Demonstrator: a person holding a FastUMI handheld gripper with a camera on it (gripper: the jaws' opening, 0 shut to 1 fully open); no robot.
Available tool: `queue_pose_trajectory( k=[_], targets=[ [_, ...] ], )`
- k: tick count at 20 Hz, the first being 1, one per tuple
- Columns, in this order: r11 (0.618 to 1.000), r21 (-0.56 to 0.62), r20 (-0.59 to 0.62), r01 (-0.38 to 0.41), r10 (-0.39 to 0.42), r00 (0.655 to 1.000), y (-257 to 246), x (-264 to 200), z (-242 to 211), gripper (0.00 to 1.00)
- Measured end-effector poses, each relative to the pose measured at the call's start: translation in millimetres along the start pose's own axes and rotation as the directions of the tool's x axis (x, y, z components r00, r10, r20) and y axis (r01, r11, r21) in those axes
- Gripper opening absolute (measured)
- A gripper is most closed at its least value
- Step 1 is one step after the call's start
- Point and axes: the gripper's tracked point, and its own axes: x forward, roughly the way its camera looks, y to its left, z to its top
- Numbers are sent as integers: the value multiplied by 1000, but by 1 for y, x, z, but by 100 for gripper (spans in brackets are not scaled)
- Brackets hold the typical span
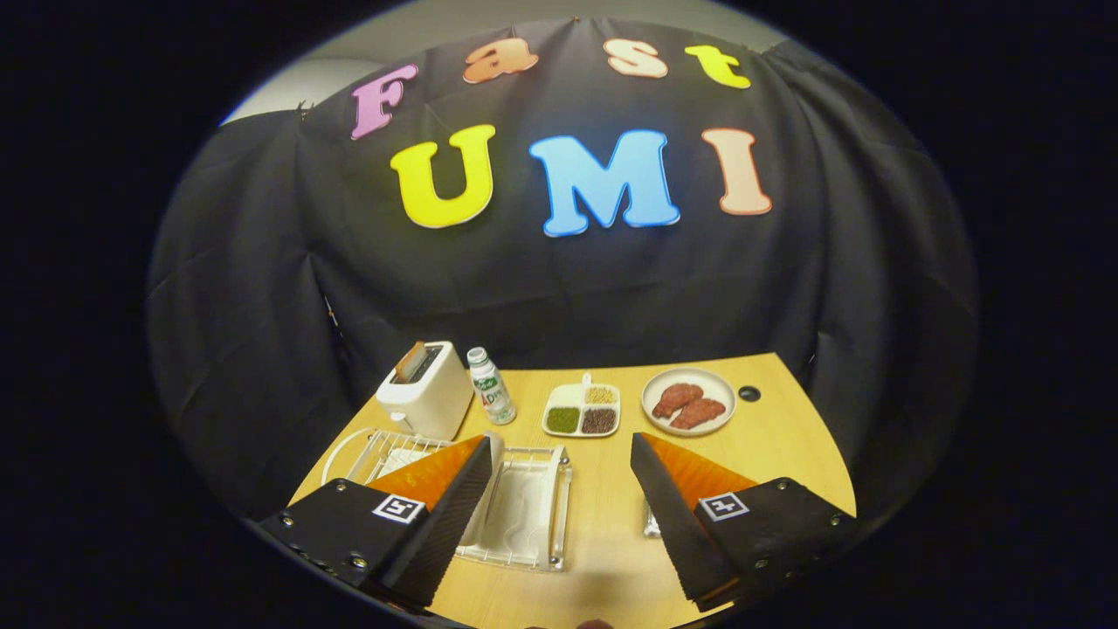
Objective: Take the plate from the dish rack, then take the spoon from the basket and place it into the plate.
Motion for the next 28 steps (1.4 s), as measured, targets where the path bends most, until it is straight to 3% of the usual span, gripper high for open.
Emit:
queue_pose_trajectory(
  k=[3, 8, 14, 20, 21, 23, 24, 25, 28],
  targets=[
    [997, 59, -145, -43, 52, 988, 26, 17, -21, 99],
    [994, 85, -286, -69, 90, 954, 54, 44, -41, 99],
    [999, 50, -446, 12, 12, 895, 70, 94, -76, 100],
    [996, -49, -514, 76, -90, 853, 74, 128, -109, 99],
    [996, -46, -536, 74, -88, 840, 78, 129, -117, 89],
    [996, -57, -574, 73, -93, 814, 78, 132, -132, 82],
    [988, -76, -561, 133, -153, 813, 68, 131, -129, 58],
    [988, -83, -559, 128, -152, 815, 69, 134, -129, 34],
    [980, -100, -564, 173, -199, 801, 70, 129, -125, 30]
  ],
)
